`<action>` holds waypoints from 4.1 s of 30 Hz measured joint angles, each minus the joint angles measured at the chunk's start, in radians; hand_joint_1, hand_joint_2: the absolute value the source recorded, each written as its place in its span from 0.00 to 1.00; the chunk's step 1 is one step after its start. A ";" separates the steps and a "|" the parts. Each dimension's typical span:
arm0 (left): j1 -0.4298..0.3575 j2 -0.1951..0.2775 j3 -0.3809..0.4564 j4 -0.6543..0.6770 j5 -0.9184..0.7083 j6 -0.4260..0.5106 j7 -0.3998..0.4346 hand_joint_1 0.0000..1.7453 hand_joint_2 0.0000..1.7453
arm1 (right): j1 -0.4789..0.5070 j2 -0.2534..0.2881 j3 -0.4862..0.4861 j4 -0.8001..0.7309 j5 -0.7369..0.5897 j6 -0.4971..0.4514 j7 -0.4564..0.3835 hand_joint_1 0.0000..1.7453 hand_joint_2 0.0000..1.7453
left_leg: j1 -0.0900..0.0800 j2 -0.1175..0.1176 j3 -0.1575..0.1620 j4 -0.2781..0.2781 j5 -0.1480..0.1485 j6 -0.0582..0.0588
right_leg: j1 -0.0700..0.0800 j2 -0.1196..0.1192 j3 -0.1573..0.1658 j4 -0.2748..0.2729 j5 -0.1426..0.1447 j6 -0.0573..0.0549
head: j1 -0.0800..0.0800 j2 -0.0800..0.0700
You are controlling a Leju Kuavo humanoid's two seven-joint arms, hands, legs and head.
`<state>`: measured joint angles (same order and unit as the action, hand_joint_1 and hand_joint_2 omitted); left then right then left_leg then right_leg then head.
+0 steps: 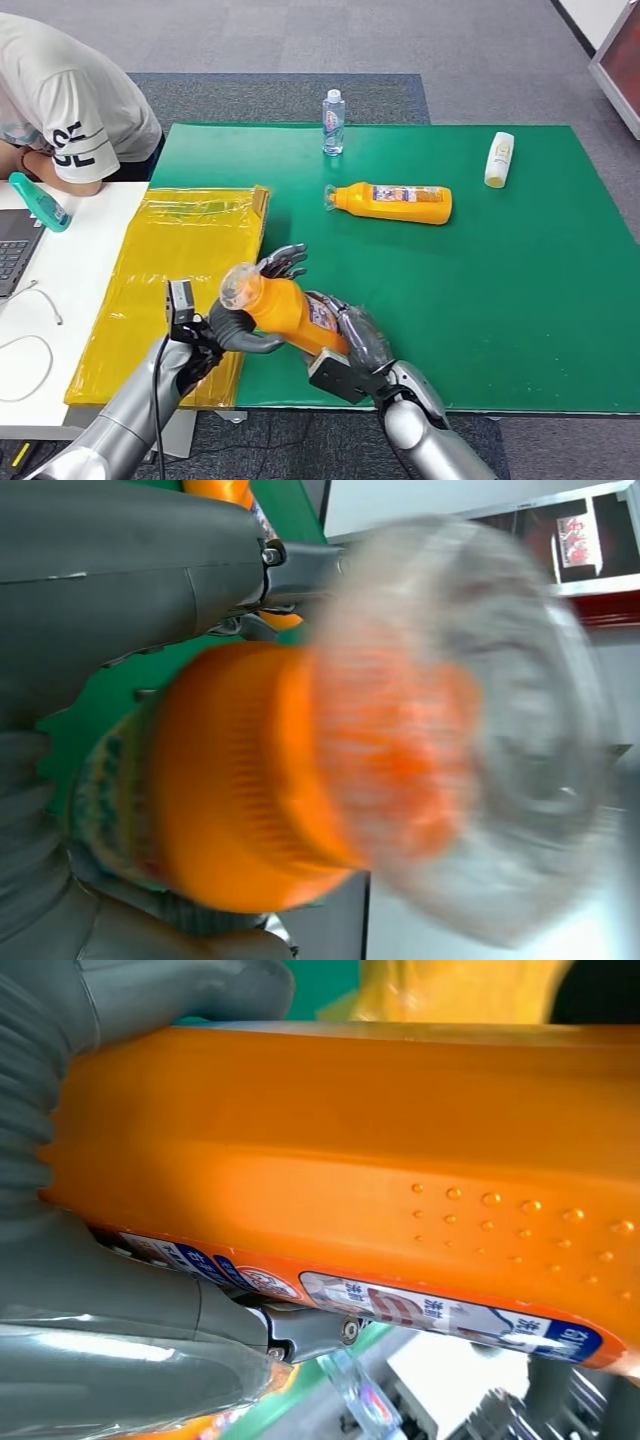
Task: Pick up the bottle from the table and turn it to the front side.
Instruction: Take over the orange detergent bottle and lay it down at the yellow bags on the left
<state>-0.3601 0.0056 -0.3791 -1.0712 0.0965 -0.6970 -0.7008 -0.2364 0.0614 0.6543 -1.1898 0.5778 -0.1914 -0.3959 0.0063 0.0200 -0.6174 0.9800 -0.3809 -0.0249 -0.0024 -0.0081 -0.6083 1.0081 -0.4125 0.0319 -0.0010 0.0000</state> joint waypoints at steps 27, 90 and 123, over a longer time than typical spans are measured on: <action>-0.002 -0.028 0.013 0.000 0.012 0.000 0.020 0.00 1.00 | 0.012 0.001 -0.024 -0.084 -0.013 -0.004 0.010 1.00 1.00 | 0.000 0.000 0.000 0.000 0.000 0.000 | 0.000 0.000 0.000 0.000 0.000 0.000 | 0.000 0.000; 0.122 -0.037 -0.006 -0.188 -0.147 0.228 0.012 1.00 1.00 | 0.054 0.014 -0.088 -0.072 -0.181 0.025 -0.006 0.00 1.00 | 0.000 0.000 -0.001 0.000 0.000 0.000 | 0.000 0.000 -0.001 0.000 0.000 0.000 | 0.000 0.000; -0.167 0.205 -0.238 -0.296 -0.458 0.376 0.288 1.00 1.00 | 0.048 0.012 -0.284 -0.006 -0.200 0.020 -0.026 0.00 1.00 | 0.000 0.000 -0.002 0.000 0.004 -0.003 | 0.001 0.000 -0.003 0.001 0.004 -0.002 | 0.000 0.000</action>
<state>-0.5272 0.2109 -0.6167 -1.3669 -0.3616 -0.3206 -0.4124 -0.1881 0.0739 0.3708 -1.1955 0.3777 -0.1715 -0.4215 0.0067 0.0200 -0.6193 0.9800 -0.3767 -0.0277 -0.0017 -0.0077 -0.6116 1.0088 -0.4085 0.0301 -0.0008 0.0000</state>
